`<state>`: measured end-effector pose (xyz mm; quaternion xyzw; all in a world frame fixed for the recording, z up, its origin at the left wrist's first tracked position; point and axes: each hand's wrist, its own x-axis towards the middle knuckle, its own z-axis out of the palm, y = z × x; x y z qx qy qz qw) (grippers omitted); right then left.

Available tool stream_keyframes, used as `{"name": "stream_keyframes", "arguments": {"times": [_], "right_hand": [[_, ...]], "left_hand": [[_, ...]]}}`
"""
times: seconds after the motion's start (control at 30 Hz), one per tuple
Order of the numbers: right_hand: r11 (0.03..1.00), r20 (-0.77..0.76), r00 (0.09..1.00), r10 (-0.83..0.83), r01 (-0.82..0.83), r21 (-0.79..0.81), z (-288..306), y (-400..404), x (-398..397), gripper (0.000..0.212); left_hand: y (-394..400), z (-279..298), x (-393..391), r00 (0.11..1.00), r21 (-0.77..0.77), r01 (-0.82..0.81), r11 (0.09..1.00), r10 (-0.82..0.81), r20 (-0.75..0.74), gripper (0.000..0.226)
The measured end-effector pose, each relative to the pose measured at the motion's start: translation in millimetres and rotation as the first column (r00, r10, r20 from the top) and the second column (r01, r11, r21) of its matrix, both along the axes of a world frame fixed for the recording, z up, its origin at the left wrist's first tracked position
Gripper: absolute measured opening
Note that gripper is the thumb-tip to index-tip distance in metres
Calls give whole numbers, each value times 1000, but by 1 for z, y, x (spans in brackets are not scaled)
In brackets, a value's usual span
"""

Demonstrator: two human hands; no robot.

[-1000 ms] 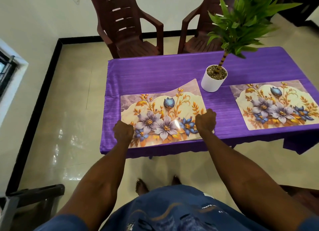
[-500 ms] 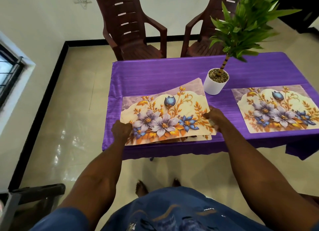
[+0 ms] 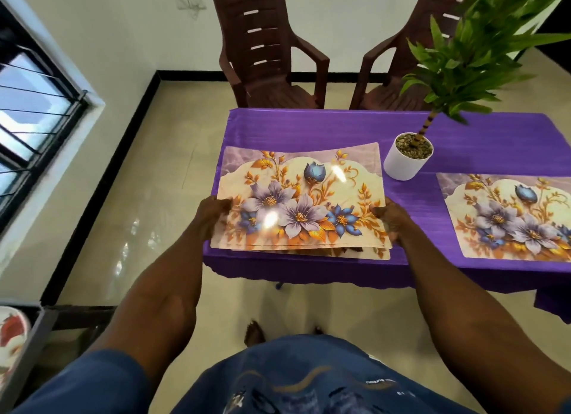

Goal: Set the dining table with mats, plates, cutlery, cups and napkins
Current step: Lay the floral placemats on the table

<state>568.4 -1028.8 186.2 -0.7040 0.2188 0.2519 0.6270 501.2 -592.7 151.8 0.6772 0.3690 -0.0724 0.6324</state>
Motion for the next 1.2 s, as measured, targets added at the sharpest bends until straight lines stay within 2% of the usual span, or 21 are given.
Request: {"name": "stream_keyframes", "arguments": {"times": [0.07,0.13,0.2,0.27,0.5,0.6,0.7,0.8,0.97,1.07,1.2], "right_hand": [[1000,11,1000,22,-22,17,2,4,8,27],[998,13,998,56,-56,16,2,8,14,26],[994,25,994,102,-101,-27,-4,17,23,26],[986,75,985,158,-154,-58,-20,33,36,27],[940,159,937,310,-277,-201,0,140,18,37],[915,153,919,362,-319,-249,-10,197,8,37],[921,132,924,359,-327,-211,-23,259,-8,36],[925,116,933,341,-311,-218,-38,329,-15,36],[934,111,942,316,-289,-208,-44,421,-15,35],[944,77,952,297,-280,-176,-44,451,-4,30],[947,21,958,288,-281,-153,-44,484,25,21]], "left_hand": [[10,7,-6,999,-98,43,994,-41,28,45],[10,21,-15,994,-134,79,988,-68,84,38],[8,33,-22,992,-60,43,997,-35,122,22],[13,39,-31,988,24,-42,999,38,147,16],[82,22,-79,964,33,-225,974,217,151,18],[130,6,-107,952,6,-283,959,281,122,30],[180,-3,-133,937,-66,-326,943,332,107,27],[238,3,-146,934,-49,-332,942,335,121,20],[353,-14,-151,962,-50,-248,967,252,109,35],[413,-42,-141,972,-132,-189,973,205,119,49],[432,-14,-114,954,-164,-248,955,271,129,32]]}}
